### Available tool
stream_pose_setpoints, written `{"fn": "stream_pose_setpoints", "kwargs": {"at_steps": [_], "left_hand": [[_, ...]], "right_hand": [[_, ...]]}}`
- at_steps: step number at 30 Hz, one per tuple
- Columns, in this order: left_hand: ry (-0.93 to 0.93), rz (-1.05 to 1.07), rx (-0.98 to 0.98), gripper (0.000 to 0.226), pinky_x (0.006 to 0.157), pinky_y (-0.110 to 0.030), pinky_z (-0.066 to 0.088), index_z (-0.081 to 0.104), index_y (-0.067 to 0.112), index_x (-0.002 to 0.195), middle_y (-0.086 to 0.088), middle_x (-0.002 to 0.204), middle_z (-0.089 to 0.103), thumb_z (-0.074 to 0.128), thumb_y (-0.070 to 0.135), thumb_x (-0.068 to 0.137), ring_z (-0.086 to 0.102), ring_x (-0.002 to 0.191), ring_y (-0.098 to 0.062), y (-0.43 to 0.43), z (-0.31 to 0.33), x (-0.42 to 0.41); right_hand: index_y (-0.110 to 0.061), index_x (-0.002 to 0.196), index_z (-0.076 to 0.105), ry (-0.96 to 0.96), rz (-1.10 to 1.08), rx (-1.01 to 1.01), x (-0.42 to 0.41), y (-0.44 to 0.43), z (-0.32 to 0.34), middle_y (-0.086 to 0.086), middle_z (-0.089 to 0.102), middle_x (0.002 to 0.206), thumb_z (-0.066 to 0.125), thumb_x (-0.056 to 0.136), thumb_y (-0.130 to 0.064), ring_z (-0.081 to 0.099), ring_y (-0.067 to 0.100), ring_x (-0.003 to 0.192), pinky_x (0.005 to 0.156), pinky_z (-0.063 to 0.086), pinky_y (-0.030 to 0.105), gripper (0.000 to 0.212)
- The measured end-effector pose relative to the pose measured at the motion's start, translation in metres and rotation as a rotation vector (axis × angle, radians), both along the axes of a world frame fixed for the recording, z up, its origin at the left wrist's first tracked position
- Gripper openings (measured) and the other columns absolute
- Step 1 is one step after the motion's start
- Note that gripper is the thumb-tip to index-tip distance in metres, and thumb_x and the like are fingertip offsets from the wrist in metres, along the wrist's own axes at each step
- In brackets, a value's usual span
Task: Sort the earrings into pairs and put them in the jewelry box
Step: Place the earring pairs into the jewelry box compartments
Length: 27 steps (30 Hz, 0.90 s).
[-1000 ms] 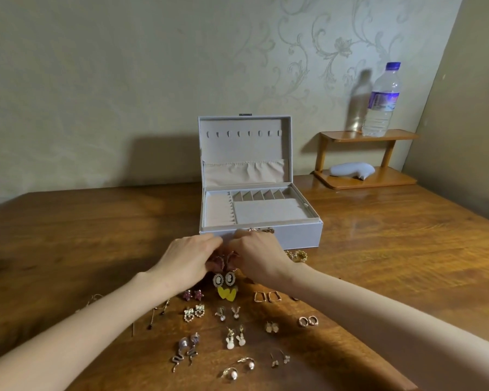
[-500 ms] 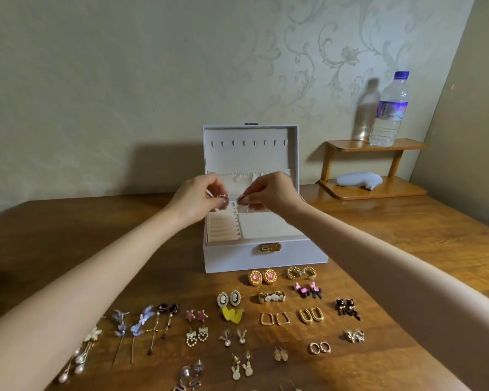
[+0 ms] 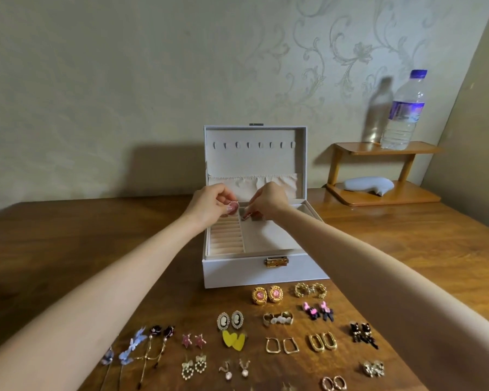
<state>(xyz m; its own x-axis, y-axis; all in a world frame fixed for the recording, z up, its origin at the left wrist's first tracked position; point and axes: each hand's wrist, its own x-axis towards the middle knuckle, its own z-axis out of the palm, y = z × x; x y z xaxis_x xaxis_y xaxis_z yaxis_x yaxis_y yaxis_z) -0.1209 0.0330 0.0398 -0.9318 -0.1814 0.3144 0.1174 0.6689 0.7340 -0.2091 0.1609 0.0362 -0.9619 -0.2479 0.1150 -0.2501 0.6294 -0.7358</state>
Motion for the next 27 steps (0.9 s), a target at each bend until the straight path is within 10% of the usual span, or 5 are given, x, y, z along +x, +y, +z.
{"fn": "stream_pose_setpoints", "kwargs": {"at_steps": [16, 27], "left_hand": [[-0.158, -0.096, 0.034, 0.016, 0.081, -0.025, 0.051, 0.062, 0.01, 0.091, -0.013, 0.097, 0.07, 0.068, 0.0, 0.079, 0.066, 0.09, -0.02, 0.021, 0.001, -0.025], [-0.054, -0.023, -0.162, 0.021, 0.081, -0.025, 0.046, 0.062, 0.016, 0.086, -0.003, 0.097, 0.062, 0.058, -0.004, 0.084, 0.058, 0.093, -0.019, 0.016, -0.006, -0.029]], "right_hand": [[0.001, 0.095, 0.068, -0.033, 0.246, -0.147, 0.012, 0.042, 0.01, 0.008, 0.065, 0.07, 0.069, 0.08, -0.005, 0.058, 0.009, 0.056, 0.049, 0.047, 0.013, 0.016], [-0.012, 0.085, 0.064, -0.039, 0.145, -0.131, 0.015, 0.025, -0.004, 0.007, 0.069, 0.067, 0.084, 0.065, -0.014, 0.063, 0.007, 0.058, 0.059, 0.047, 0.018, 0.029]]}}
